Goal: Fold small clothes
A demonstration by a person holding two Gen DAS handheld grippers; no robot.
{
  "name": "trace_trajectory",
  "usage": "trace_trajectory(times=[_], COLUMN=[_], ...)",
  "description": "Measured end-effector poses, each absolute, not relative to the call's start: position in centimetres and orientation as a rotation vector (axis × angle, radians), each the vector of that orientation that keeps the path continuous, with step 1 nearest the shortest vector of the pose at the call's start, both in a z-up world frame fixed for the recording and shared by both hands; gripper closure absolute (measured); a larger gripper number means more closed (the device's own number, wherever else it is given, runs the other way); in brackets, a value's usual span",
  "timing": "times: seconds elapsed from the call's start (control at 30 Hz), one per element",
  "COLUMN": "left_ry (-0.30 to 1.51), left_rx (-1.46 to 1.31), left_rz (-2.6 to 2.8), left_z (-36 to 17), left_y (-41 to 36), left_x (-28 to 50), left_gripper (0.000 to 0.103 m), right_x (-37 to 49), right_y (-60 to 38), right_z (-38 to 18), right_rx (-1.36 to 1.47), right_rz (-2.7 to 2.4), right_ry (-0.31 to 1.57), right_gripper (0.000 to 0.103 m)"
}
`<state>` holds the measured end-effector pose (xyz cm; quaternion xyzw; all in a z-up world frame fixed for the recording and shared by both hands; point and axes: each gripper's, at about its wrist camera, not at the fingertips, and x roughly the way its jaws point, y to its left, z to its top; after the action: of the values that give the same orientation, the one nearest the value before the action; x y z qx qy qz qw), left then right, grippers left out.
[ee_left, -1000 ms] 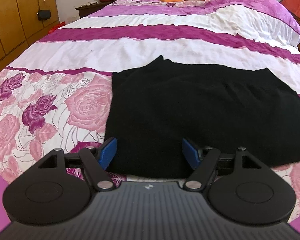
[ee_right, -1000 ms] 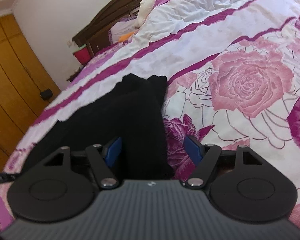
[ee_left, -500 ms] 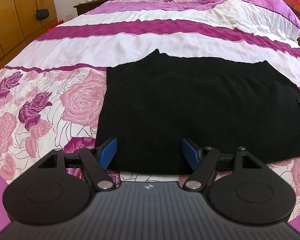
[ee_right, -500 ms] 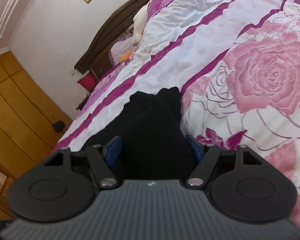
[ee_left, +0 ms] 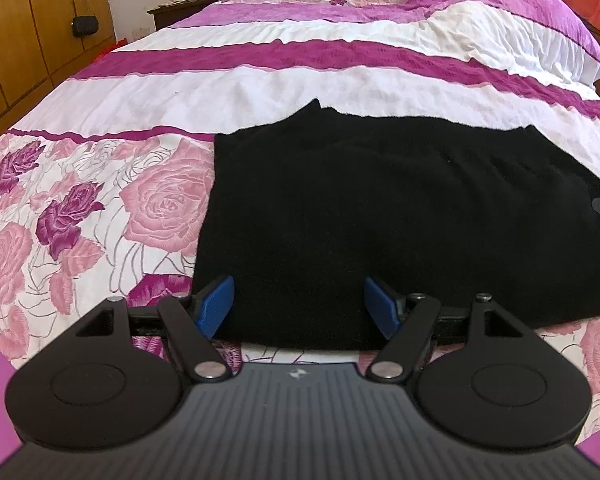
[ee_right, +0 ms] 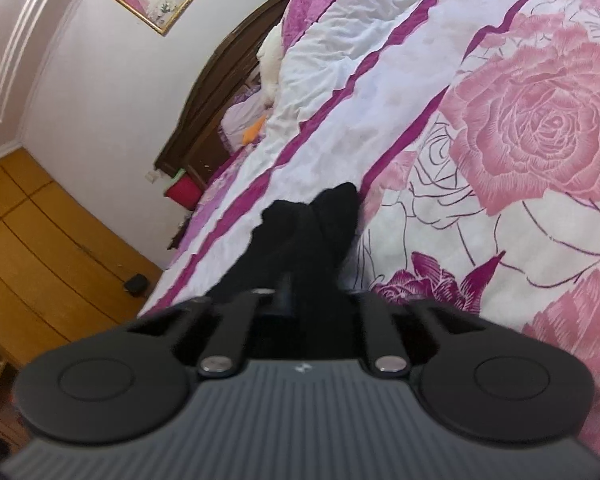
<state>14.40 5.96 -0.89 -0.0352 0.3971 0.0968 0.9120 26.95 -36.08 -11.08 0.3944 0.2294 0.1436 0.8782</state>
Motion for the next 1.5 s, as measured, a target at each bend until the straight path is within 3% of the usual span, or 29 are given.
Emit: trace_trajectory(times=[0.77,1.5], left_ry=[0.842,0.854], left_rx=[-0.111,-0.159], left_rz=[0.22,0.182], left_z=[-0.5,-0.6], left_y=[9.8,11.4], left_x=[12.5,12.7], left_gripper=[0.027,0.027], right_x=[26.2,25.9], right_y=[-32.3,-28.4], right_z=[-3.4,-0.3], right_rx=[0.797,0.68], right_rz=[0.353,0.365], right_ry=[0.383,0.364], right_gripper=[0.092,0.092])
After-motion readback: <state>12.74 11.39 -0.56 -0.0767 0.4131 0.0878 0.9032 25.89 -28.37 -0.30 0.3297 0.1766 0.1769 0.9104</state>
